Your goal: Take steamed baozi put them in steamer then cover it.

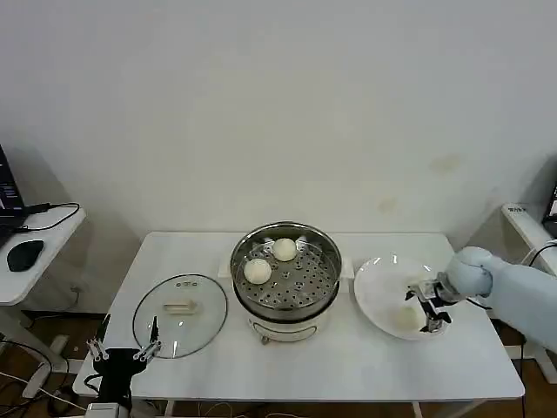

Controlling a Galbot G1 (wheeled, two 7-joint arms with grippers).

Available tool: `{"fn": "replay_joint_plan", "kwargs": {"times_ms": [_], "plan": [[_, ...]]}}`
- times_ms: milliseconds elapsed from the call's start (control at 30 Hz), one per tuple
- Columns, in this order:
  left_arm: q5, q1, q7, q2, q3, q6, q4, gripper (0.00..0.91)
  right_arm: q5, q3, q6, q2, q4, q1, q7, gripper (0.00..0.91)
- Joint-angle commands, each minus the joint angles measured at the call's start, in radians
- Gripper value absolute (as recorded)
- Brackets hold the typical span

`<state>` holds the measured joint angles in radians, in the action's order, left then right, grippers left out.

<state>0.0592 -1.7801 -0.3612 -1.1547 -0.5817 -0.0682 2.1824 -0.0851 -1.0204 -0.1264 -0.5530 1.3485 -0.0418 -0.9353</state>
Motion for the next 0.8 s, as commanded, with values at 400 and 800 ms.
{"fn": "replay_joint_plan", "kwargs": {"times_ms": [400,800], "plan": [[0.001,-0.008,-0.001,-0.006,-0.007,0.004,0.008,0.907,-0.003,0.008,-0.026,-0.036,-0.031,0.018,-0.016,0.464],[0.001,-0.016,0.0,-0.006,-0.012,0.007,0.013,0.907,0.036,0.0,-0.035,0.025,0.037,-0.114,-0.018,0.464]]}}
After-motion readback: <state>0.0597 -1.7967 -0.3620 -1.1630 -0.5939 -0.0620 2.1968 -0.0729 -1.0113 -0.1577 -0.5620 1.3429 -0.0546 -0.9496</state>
